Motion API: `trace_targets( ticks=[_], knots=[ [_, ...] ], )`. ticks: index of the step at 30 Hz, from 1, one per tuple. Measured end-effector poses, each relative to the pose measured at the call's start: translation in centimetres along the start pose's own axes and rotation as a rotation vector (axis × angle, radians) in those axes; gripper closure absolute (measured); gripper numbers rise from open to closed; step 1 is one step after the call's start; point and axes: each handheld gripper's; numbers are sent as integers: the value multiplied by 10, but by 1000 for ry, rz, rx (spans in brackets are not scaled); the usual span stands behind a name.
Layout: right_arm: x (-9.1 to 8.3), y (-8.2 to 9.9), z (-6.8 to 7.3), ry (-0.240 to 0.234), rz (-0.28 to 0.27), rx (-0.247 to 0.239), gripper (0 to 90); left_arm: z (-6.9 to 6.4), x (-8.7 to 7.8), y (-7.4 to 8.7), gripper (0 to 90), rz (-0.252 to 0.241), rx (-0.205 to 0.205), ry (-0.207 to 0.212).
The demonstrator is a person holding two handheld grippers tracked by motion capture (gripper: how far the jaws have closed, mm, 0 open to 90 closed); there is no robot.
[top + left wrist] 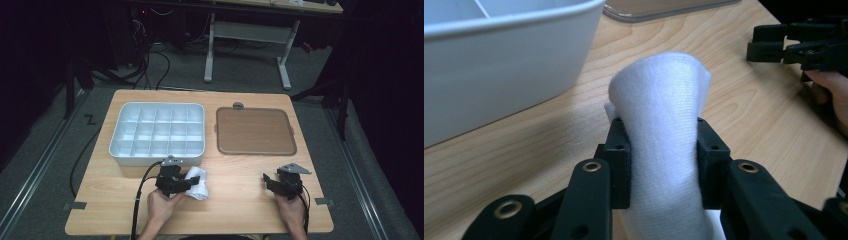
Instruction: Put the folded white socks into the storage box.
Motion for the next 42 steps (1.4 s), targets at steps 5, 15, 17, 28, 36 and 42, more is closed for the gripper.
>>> trace_targets(
  ticks=[5,15,17,28,36,42],
  knots=[
    [0,0,0,0,0,0,387,1,-7,-7,670,4,-18,20],
    [0,0,2,14,5,-17,389,7,-22,-12,669,5,-4,25],
    [0,0,2,14,5,-17,389,8,-26,-15,669,-1,-2,22],
    [0,0,3,9,6,-22,391,15,-45,-32,668,-29,-15,18],
    [1,0,3,8,5,-25,390,18,-54,-46,668,-56,-24,27],
    [1,-1,3,5,6,-28,390,20,-57,-55,668,-70,-41,34]
  ],
)
Point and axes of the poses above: each handheld gripper's, and its own axes: x roughly forward along the jaws, y roughly out of its underside, z roughly to its left
